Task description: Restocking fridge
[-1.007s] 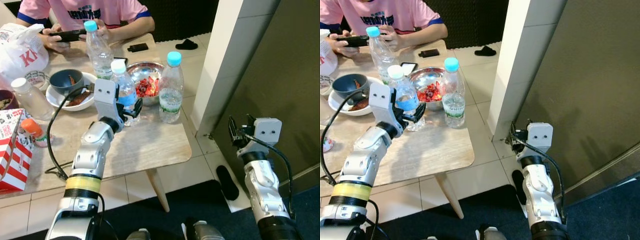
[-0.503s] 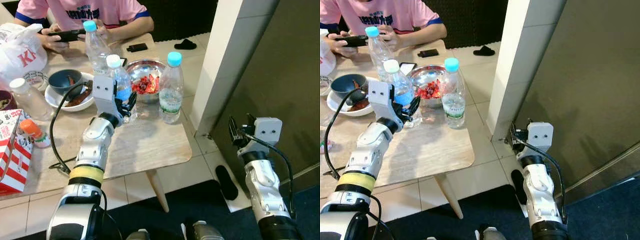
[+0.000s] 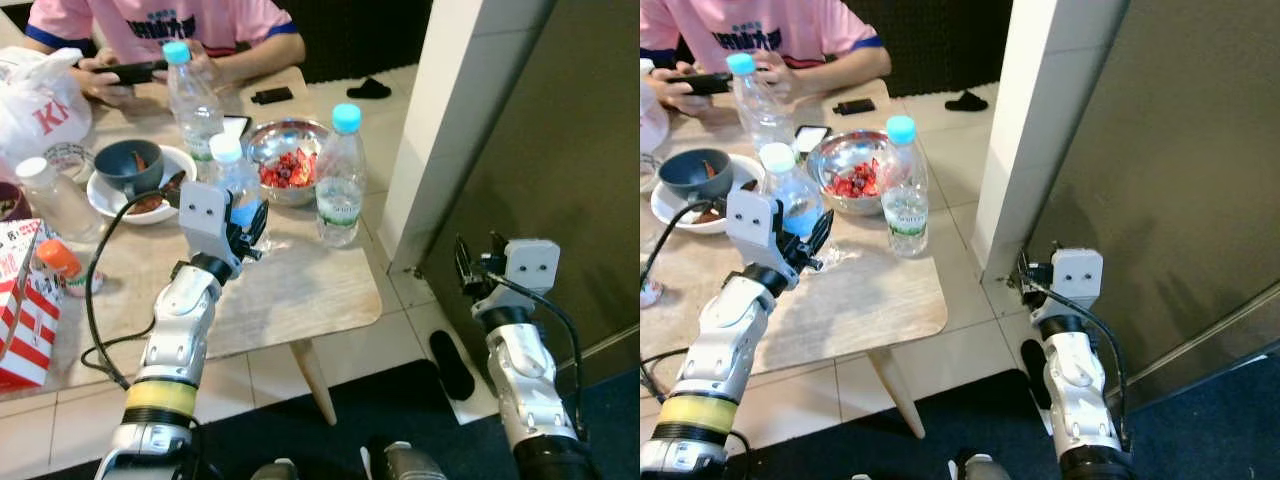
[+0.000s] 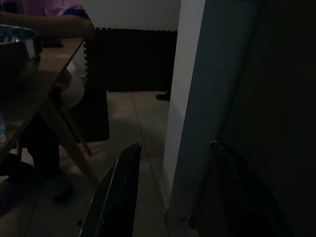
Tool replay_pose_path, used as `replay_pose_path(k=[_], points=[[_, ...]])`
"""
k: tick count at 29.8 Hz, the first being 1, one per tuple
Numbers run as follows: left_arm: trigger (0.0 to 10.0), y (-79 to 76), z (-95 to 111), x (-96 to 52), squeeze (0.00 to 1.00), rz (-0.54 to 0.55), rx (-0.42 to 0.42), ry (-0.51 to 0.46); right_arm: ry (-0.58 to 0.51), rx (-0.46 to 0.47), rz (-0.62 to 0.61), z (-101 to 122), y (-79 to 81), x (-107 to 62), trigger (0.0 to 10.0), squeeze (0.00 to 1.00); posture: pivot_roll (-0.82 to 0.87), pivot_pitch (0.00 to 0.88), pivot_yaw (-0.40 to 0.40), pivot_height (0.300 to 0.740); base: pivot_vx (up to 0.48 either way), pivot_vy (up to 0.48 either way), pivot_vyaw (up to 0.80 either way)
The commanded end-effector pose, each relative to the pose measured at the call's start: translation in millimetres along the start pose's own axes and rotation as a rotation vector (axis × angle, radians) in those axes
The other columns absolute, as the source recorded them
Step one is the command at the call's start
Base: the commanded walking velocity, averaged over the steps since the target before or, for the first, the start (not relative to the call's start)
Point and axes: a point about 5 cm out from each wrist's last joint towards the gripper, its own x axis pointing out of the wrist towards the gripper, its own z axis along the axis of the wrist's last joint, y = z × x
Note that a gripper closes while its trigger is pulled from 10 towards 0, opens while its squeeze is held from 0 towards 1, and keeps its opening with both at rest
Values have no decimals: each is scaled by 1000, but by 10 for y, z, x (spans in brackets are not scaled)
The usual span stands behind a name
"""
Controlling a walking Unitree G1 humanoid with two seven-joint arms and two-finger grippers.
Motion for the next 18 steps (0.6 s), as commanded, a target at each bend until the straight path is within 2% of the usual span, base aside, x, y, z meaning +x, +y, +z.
replay_pose_path(k=[1,10,18], points=[[10000,-53,-37,-31,0,3,-25,26,30,-2,3,-84,8,-33,10000,0,8,142,-31,740,0,0,0],[10000,-22,-37,-37,0,74,-91,64,29,-2,4,-81,0,-25,10000,0,-2,147,-27,740,0,0,0],[10000,-9,-25,-43,0,87,-84,75,36,-6,-4,-100,-24,-38,10000,0,-1,155,-26,740,0,0,0]])
